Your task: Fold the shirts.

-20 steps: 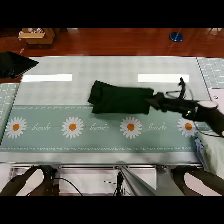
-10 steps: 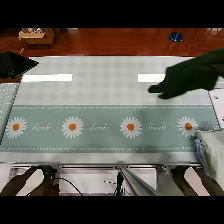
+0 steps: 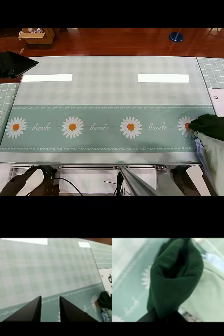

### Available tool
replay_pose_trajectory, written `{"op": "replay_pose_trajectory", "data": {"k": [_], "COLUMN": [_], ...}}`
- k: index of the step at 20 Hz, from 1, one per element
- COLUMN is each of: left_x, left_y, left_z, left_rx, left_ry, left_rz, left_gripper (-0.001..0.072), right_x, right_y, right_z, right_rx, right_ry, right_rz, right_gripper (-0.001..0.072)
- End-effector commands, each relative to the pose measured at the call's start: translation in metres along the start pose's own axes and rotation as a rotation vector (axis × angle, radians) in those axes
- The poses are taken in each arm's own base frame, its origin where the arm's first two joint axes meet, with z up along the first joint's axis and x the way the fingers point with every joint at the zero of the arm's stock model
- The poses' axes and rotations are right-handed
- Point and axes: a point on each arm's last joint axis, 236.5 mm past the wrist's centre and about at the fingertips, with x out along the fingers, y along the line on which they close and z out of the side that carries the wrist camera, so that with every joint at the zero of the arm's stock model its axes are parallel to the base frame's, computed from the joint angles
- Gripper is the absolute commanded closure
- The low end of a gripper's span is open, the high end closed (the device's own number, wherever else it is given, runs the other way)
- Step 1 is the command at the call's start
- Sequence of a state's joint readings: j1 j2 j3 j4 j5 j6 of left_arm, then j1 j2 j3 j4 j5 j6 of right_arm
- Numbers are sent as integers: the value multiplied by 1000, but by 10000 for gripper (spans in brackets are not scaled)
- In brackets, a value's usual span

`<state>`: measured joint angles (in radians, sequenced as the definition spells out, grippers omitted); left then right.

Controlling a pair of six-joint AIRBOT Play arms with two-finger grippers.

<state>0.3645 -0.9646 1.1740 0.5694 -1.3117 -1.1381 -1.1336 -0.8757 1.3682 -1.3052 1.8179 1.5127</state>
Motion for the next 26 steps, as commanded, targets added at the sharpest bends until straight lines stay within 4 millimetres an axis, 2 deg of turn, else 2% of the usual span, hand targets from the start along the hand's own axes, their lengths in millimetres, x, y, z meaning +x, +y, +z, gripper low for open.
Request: {"op": "replay_pose_trajectory", "data": {"k": [1, 4, 7, 9, 12, 16, 19, 20, 21, 22, 23, 24, 25, 26], "left_x": [-1, -3, -5, -4, 3, 9, 9, 9, 9, 9, 9, 8, 8, 8], "left_y": [6, 15, 30, 47, 71, 85, 87, 87, 87, 87, 89, 92, 94, 95], "left_z": [11, 31, 42, 43, 35, 35, 39, 39, 39, 39, 38, 36, 34, 31], "left_rx": [0, 40, 63, 73, 67, 51, 52, 52, 52, 52, 55, 62, 68, 72], "left_ry": [-49, -131, -176, -169, -121, -114, -131, -130, -128, -128, -123, -115, -104, -93], "left_rz": [24, 65, 125, 181, 232, 250, 259, 258, 257, 258, 265, 279, 290, 294], "left_gripper": [398, 398, 398, 398, 398, 398, 398, 398, 398, 398, 397, 359, 359, 358], "right_x": [-12, -15, -11, -10, 2, 13, 22, 25, 28, 31, 39, 51, 69, 80], "right_y": [-66, -99, -136, -161, -182, -207, -218, -221, -223, -224, -221, -210, -185, -148], "right_z": [-15, -29, -62, -91, -129, -151, -145, -138, -130, -124, -114, -97, -61, -17], "right_rx": [124, 167, 205, 201, 196, 147, 95, 77, 68, 63, 55, 42, 10, -28], "right_ry": [38, 78, 180, 281, 432, 545, 522, 489, 453, 423, 373, 303, 184, 50], "right_rz": [-250, -392, -558, -681, -782, -894, -924, -928, -927, -923, -895, -825, -688, -529], "right_gripper": [686, 686, 686, 686, 685, 685, 684, 598, 390, 325, 326, 325, 325, 326]}}
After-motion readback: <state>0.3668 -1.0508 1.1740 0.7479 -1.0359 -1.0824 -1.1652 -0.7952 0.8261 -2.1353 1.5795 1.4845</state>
